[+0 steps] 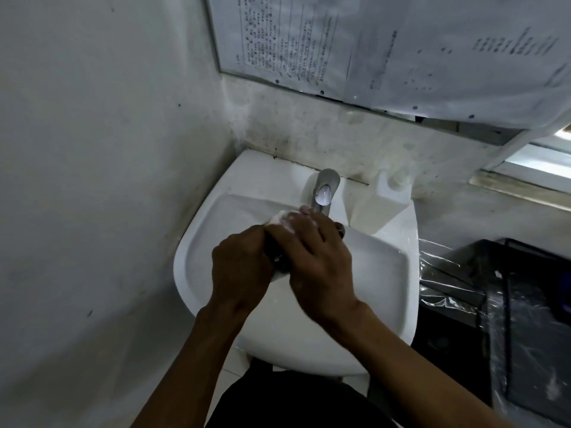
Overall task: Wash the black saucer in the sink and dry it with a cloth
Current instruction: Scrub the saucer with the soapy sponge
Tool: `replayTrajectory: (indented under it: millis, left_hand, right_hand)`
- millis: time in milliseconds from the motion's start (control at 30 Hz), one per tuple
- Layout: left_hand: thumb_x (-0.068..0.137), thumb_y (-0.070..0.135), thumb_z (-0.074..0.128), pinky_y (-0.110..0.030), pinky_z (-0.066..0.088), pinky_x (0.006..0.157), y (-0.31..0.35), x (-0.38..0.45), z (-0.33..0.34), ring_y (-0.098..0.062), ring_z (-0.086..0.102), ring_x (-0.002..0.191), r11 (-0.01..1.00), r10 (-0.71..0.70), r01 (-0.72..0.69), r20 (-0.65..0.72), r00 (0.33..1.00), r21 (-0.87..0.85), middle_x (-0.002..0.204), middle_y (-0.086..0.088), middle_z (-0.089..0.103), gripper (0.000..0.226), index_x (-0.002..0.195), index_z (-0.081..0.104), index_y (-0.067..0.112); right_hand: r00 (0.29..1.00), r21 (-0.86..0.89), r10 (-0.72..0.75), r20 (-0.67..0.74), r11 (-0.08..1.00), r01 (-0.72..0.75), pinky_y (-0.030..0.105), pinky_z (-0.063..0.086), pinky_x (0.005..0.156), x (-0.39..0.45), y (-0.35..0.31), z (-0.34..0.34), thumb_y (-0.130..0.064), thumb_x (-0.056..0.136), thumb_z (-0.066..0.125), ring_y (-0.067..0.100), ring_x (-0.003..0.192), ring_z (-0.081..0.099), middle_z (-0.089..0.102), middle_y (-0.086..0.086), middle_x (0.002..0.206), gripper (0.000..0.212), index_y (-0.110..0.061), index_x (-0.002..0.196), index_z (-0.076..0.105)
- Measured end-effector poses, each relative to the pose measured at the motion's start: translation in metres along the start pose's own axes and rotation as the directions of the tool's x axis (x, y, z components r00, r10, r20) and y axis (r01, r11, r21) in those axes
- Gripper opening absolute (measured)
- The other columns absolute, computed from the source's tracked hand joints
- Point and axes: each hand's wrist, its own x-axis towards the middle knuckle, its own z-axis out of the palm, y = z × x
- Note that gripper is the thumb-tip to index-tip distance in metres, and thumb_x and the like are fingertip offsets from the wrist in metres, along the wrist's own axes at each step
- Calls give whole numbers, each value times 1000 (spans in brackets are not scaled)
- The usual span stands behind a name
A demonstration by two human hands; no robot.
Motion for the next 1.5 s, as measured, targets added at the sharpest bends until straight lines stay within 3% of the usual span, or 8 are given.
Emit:
replayTrajectory:
  millis: [167,333,567,767,967,1100,1233,1500]
  left_hand:
    - [77,7,70,-37,61,75,9,7,-5,-26,72,87,997,-60,58,-41,997,-56,100,-11,74,47,123,63,4]
    - [87,3,59,-31,59,70,-14,-3,-5,-18,69,84,961,-200,181,-75,977,-210,92,1,71,27,112,68,8]
    - [85,29,50,-37,58,56,9,5,0,-22,67,66,998,-47,48,-18,999,42,79,-5,71,29,96,69,10]
    - [81,14,58,-28,44,42,19,10,-11,-18,57,59,978,1,10,-54,999,209,72,-1,67,17,91,71,11]
    - [86,32,49,-28,50,49,26,17,-9,-20,63,63,998,25,-24,-27,999,60,78,-4,71,31,92,70,9]
    - [80,5,69,-25,54,68,7,16,-14,-15,68,86,990,-135,133,-70,988,-38,100,-2,73,38,116,68,13]
    - [87,15,59,-29,58,71,-9,7,-11,-16,69,88,976,-141,130,-46,989,-177,97,-1,72,23,108,68,10]
    - [86,35,52,-28,53,54,16,17,-4,-20,64,65,998,67,-67,9,998,-21,79,-7,69,35,91,69,5]
  right_hand:
    - [968,178,144,-207,978,-107,46,52,85,-4,41,-13,5,92,52,31,104,65,71,11,107,25,-1,105,73]
    - [827,394,519,-217,821,-413,48,52,81,-4,63,-22,12,88,54,21,97,67,69,5,103,34,-9,109,70]
    - [983,-60,95,-157,993,-105,50,48,99,6,6,-8,-16,104,30,40,120,56,67,15,119,43,-7,116,70]
    - [958,30,239,-157,971,-237,46,49,96,0,39,-9,4,90,54,34,115,59,68,12,116,33,-6,117,69]
    - [988,-48,-18,-150,999,11,50,52,92,19,19,-1,-14,94,61,37,113,61,69,15,115,24,-6,114,72]
    - [917,318,284,-279,929,-191,51,50,91,7,51,-13,18,79,55,30,108,64,71,11,107,38,-1,106,73]
    - [839,432,475,-264,836,-338,52,51,90,3,61,-19,24,77,56,26,105,66,71,7,106,44,-4,107,72]
    - [971,-10,-94,-222,995,95,43,46,104,10,26,-4,0,92,63,33,114,61,71,11,114,21,-4,108,74]
